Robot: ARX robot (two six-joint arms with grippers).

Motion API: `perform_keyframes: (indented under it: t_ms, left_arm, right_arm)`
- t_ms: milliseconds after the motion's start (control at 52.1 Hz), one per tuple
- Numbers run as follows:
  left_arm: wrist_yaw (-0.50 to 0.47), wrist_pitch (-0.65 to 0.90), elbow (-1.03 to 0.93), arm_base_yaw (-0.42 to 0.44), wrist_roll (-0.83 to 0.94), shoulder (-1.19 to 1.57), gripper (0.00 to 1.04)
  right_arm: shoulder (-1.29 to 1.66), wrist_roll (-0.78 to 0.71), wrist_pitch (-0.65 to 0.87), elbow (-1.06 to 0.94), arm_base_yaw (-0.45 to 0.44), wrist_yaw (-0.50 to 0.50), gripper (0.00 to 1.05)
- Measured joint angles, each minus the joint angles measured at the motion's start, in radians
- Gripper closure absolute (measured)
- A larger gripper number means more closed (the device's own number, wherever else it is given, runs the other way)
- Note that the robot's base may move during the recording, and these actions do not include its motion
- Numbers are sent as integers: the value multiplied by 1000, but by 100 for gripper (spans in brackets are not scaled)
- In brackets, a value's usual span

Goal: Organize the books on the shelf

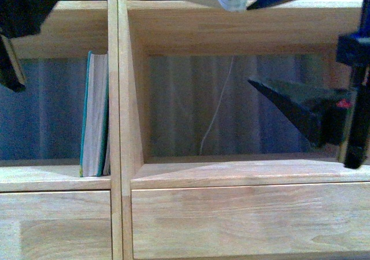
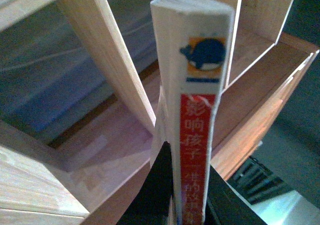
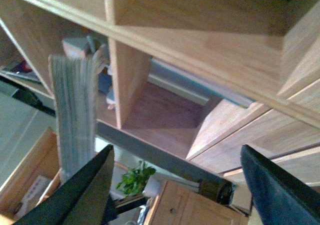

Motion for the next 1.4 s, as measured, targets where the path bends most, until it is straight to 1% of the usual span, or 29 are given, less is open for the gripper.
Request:
perform_keyframes:
  t_ms: [77,115,154,192,307,422,499,595,672,787,902,1017,1113,1228,1286,1401]
  left_arm:
    - [-34,-97,-3,31,57,-57,98]
    - [-77,-163,-11,58,113,-97,98]
    - [-101,-208,-16,81,151,-123,98]
    - [-130,-268,-22,127,244,-161,98]
    - [-114,-338,-28,267,433,-206,98]
    - [-75,-347,-21,345,597,-187,98]
    - [-73,-356,-6,368,680,-155,98]
    - [-74,-343,29,392,874,-72,98]
    - [-74,-334,69,410,972,-11,98]
    - [-79,-360,150,440,1055,80,98]
    - [-86,-387,225,459,1119,164,98]
    - [-76,-418,290,462,1163,234,98]
    - [-44,-418,331,455,1196,277,98]
    - [-19,-407,388,429,1253,328,98]
    - [-18,-425,436,414,1295,359,98]
    - [-19,-454,501,397,1347,409,98]
  right_arm:
    - [-7,-10,-15,-23,-46,-24,14]
    - [-18,-18,-20,-40,-77,-46,8]
    - [-27,-22,-27,-50,-102,-62,5]
    - [-50,-32,-35,-69,-147,-92,7]
    - [-114,-55,-51,-129,-269,-172,7]
    - [-190,-70,-80,-204,-358,-238,7]
    - [-251,-72,-108,-253,-401,-281,7]
    - [-397,-71,-181,-337,-475,-366,7]
    - [-484,-63,-220,-381,-517,-418,7]
    - [-645,-20,-287,-451,-602,-496,7]
    - [-766,22,-332,-495,-662,-543,7]
    - [-845,59,-374,-511,-686,-558,7]
    - [-885,68,-403,-511,-678,-554,7]
    - [-904,68,-425,-511,-625,-507,7]
    - [-910,68,-435,-511,-591,-487,7]
    - [-912,68,-436,-511,-576,-481,7]
